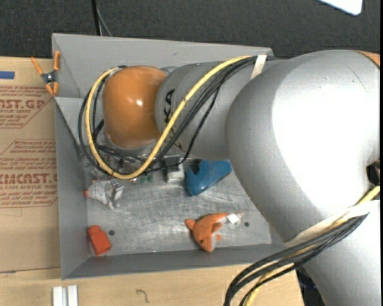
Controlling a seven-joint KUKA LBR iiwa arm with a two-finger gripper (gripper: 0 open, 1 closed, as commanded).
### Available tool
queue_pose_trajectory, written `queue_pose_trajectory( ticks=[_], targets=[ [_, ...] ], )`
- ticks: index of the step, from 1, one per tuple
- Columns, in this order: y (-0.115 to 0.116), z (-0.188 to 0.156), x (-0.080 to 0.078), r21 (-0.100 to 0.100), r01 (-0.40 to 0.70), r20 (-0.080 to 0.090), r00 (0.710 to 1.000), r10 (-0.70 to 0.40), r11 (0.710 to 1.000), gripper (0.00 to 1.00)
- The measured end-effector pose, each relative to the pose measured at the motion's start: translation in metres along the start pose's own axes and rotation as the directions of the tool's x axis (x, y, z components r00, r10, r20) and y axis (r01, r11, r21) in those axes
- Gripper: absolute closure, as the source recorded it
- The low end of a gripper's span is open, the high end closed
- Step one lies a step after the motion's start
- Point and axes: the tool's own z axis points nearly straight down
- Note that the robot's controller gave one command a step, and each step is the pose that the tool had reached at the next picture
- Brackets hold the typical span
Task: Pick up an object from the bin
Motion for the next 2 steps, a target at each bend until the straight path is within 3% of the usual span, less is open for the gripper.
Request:
queue_pose_trajectory(
  ticks=[1, 2],
  targets=[
    [0.0, 0.0, 0.0, 0.0, 0.0, 0.0, 1.0, 0.0, 1.0, 1.0],
    [-0.007, -0.097, 0.01, 0.0, 0.02, -0.001, 1.0, -0.02, 1.0, 1.0]
  ],
)
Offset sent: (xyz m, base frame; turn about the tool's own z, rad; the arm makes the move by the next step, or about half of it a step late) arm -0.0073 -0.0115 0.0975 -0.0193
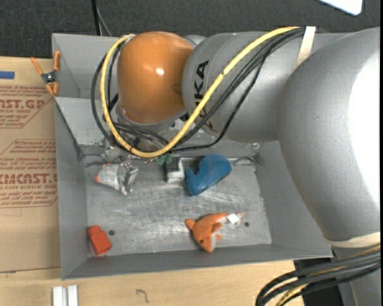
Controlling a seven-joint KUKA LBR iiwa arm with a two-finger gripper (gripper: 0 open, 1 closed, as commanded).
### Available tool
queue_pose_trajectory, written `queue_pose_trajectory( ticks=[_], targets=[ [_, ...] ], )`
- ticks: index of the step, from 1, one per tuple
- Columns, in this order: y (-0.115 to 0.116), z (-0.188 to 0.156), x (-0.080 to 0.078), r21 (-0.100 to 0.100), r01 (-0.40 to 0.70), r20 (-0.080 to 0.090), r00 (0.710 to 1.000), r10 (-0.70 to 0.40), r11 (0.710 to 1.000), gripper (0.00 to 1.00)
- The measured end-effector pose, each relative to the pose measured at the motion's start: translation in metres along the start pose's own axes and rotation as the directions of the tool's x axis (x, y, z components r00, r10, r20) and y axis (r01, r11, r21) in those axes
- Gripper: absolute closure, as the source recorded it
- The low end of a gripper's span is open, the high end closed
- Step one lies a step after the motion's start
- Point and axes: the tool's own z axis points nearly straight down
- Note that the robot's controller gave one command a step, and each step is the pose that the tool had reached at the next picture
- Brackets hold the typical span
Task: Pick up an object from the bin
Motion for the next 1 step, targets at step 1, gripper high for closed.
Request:
queue_pose_trajectory(
  ticks=[1],
  targets=[
    [0.0, 0.0, 0.0, 0.0, 0.0, 0.0, 1.0, 0.0, 1.0, 1.0]
  ],
)
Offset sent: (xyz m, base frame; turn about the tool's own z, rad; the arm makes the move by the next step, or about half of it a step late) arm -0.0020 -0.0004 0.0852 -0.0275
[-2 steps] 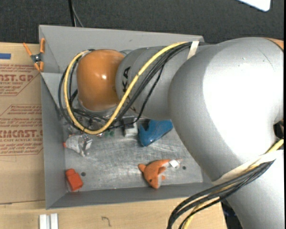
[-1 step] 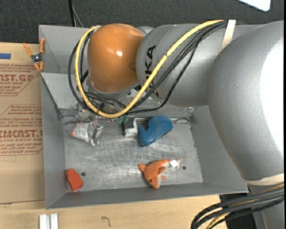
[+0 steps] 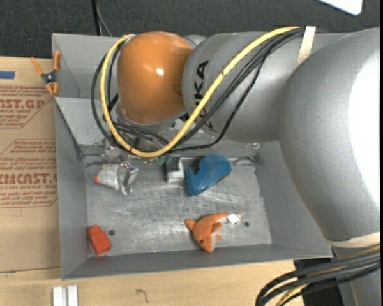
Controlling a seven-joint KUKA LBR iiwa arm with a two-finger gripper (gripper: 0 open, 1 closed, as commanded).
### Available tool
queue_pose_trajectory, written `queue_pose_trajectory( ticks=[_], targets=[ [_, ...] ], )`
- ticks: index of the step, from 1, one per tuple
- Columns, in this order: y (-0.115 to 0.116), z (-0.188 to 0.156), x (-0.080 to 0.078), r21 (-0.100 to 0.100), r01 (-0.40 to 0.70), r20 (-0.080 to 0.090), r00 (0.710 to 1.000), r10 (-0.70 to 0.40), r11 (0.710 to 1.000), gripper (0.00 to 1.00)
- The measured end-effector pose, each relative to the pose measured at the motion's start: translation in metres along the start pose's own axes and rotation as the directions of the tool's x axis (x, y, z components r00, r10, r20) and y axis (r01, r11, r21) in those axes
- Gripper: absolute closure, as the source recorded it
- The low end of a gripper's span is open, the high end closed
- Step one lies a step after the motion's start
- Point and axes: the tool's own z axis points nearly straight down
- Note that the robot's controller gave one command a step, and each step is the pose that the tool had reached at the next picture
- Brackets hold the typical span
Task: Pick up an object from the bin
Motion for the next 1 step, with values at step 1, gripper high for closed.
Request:
queue_pose_trajectory(
  ticks=[1],
  targets=[
    [0.0008, -0.0533, 0.0017, 0.001, 0.019, -0.006, 1.0, -0.019, 1.0, 1.0]
  ],
)
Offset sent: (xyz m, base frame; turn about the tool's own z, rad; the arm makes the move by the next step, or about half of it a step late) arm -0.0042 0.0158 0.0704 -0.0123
